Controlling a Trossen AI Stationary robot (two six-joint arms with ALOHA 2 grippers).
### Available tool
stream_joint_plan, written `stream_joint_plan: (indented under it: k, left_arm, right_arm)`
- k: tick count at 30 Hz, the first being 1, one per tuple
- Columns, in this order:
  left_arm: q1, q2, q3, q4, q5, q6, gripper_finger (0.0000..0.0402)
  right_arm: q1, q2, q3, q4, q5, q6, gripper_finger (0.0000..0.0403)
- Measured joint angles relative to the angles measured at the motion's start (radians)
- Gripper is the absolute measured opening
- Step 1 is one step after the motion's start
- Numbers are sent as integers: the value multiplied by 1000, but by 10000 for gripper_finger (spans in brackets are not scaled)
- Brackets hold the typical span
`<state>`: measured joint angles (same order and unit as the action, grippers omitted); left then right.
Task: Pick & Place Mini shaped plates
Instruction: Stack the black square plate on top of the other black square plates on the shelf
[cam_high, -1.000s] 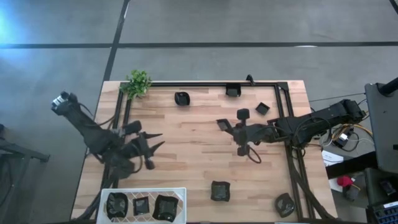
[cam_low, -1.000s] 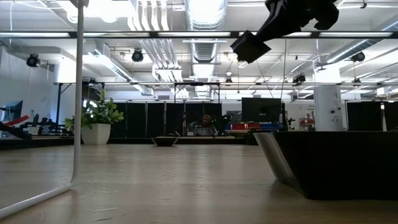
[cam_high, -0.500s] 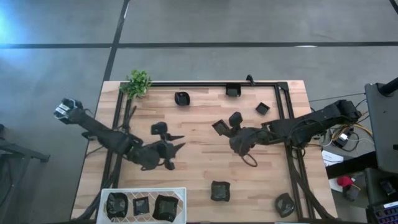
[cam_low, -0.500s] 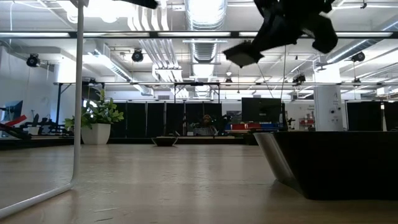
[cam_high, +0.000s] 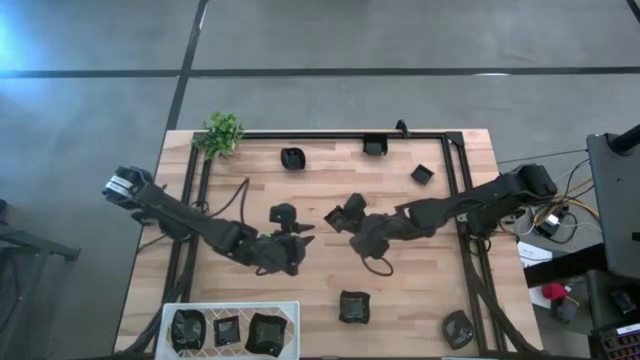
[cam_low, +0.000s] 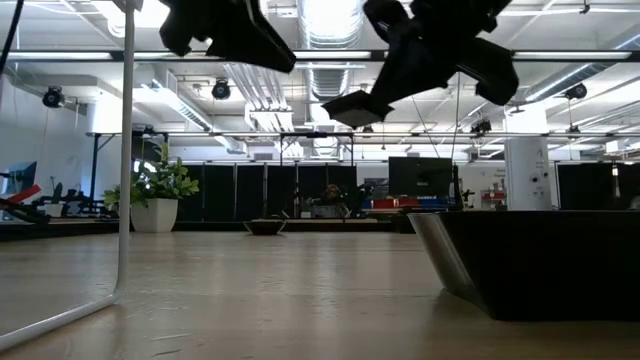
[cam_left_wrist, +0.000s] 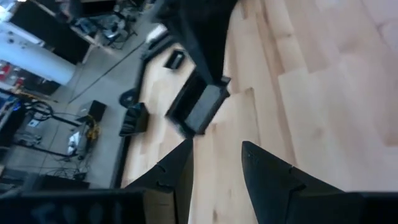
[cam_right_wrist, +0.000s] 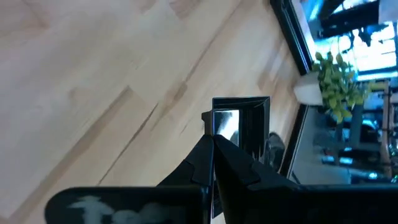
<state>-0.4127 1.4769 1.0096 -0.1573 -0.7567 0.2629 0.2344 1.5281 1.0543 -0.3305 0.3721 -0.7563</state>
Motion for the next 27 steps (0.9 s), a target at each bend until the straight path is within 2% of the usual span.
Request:
stream_joint_plan:
  k: [3,11,23,27]
  left_arm:
    - [5,27,0,12,11,13,132]
    - [12,58,0,16,50,26,132]
    - [39,60,0,-19,59,55,132]
    - [54,60,0,-20,116,56,132]
  right_arm:
    - [2,53,42,-2,-37,-37,8]
    - [1,159,144,-11,-40,-107,8]
    - [1,154,170,-4,-36,-138,8]
    - [1,154,170,-4,-36,-134,8]
